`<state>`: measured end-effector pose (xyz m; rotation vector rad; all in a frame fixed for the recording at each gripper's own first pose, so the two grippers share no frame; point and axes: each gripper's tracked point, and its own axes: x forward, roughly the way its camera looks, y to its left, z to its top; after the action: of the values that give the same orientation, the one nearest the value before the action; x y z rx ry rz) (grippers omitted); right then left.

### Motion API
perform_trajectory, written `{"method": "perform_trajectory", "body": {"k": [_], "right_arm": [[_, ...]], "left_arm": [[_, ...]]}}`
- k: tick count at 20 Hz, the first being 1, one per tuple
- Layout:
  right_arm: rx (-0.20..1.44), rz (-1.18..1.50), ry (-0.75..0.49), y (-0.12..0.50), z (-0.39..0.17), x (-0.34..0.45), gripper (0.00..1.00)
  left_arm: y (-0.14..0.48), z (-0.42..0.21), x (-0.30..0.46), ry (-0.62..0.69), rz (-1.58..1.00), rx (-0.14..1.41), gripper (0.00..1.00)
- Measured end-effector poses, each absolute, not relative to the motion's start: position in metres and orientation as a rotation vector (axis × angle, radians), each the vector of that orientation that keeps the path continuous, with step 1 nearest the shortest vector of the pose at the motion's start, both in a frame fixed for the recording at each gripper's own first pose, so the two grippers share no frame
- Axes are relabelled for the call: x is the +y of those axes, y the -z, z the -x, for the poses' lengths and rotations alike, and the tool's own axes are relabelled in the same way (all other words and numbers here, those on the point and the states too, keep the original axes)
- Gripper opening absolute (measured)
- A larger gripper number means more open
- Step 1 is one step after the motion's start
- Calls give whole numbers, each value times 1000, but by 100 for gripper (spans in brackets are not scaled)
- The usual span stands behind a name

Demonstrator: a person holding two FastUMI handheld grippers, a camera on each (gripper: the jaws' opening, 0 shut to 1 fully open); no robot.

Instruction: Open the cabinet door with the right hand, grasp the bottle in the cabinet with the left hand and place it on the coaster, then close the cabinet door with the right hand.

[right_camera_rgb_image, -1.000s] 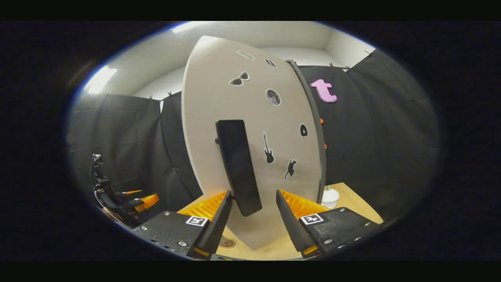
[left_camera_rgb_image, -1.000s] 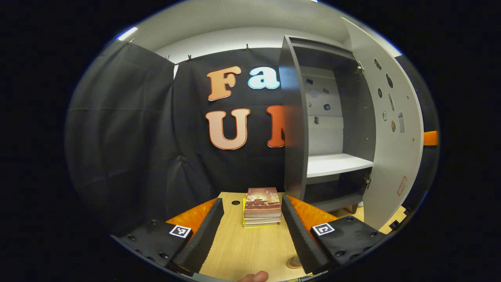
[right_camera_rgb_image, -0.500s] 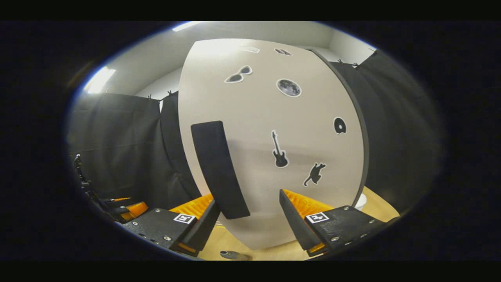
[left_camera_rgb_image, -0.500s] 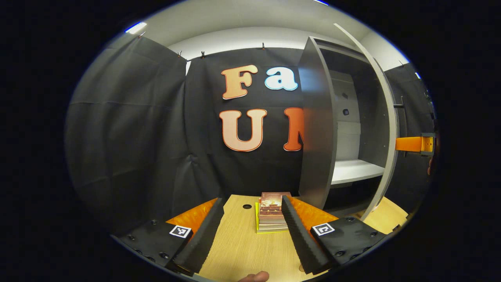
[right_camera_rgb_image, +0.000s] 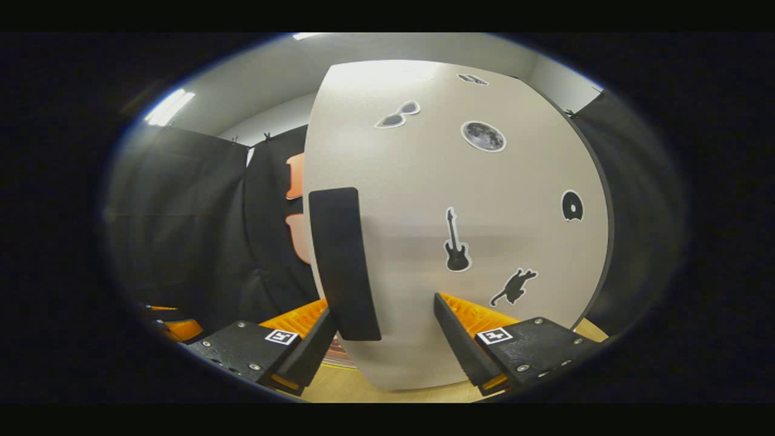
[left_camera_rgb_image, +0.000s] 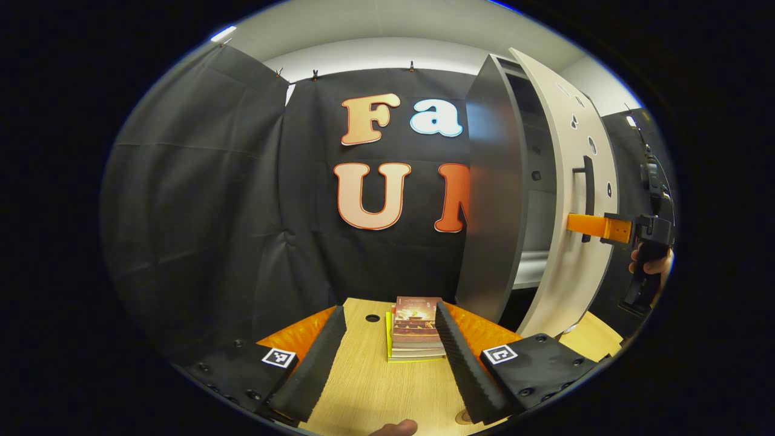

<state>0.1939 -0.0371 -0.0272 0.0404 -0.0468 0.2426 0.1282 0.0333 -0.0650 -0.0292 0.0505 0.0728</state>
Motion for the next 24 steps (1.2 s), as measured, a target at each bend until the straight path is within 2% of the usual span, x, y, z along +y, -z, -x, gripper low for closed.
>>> {"method": "perform_trajectory", "body": {"k": [3,8,16,19,21,24], "right_arm": [[-66,12,-204,29,-218,-27,93],[-85,9,-180,29,-224,-27,96],[-62,-10,-208,37,-228,-26,94],[-72,-34,-220,30,-212,-27,95],[-95,-41,-258,20,-187,-25,92],[-107,-50,-294,14,-143,-30,95]], "left_arm": [[66,-135,34,-69,34,56,97],[66,-139,34,-73,34,62,97],[60,-126,25,-84,34,63,97],[49,-114,16,-88,28,48,97],[40,-103,7,-83,26,35,97],[31,-87,-12,-70,21,18,95]]}}
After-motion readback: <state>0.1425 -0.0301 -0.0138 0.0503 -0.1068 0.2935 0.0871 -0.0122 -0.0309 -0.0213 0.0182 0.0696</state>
